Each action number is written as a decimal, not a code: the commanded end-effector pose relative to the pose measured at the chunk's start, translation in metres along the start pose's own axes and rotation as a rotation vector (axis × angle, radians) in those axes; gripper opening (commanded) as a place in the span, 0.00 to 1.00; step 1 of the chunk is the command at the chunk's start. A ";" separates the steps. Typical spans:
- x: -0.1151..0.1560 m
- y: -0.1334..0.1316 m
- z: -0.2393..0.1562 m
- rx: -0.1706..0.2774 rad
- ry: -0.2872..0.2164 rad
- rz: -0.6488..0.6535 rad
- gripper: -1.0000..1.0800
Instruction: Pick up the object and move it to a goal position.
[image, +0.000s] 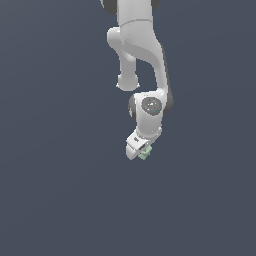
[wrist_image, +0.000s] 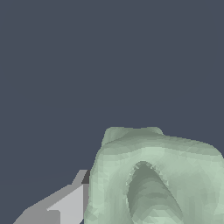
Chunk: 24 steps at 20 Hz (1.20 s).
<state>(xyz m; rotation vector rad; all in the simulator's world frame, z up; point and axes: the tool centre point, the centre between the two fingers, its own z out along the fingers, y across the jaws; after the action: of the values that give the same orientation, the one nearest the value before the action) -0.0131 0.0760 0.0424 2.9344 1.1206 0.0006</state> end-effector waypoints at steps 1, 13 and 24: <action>0.001 -0.001 -0.003 0.000 0.000 0.000 0.00; 0.023 -0.012 -0.070 0.000 0.000 -0.001 0.00; 0.061 -0.030 -0.184 0.001 0.000 -0.002 0.00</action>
<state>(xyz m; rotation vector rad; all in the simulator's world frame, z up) 0.0104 0.1334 0.2104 2.9338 1.1243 0.0018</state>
